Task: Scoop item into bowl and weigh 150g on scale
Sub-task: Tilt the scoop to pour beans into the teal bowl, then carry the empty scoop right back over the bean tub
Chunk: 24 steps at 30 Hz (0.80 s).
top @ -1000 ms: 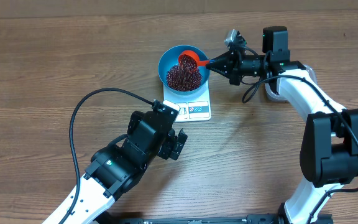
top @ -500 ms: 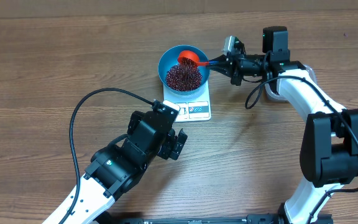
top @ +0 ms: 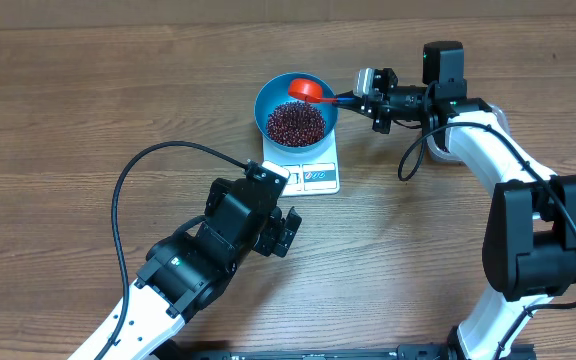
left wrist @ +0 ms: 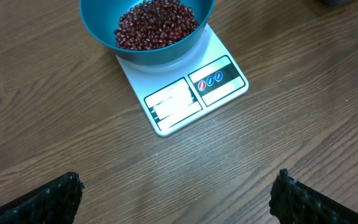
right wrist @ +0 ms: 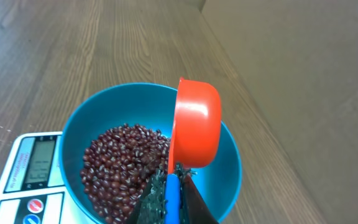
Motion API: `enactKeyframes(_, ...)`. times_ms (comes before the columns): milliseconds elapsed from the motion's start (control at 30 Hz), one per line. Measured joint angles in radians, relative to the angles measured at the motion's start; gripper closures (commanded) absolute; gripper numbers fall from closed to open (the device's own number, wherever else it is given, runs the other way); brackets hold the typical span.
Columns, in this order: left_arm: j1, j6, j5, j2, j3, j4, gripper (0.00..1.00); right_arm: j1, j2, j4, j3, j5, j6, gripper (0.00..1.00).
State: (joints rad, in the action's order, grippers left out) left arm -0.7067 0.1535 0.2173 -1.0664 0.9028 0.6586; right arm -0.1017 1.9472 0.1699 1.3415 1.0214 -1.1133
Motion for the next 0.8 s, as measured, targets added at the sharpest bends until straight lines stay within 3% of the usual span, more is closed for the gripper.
enactKeyframes(800,0.000,0.000,0.000,0.000,0.000,0.000,0.01,0.001,0.000,-0.085,0.000,0.008,0.018,0.96)
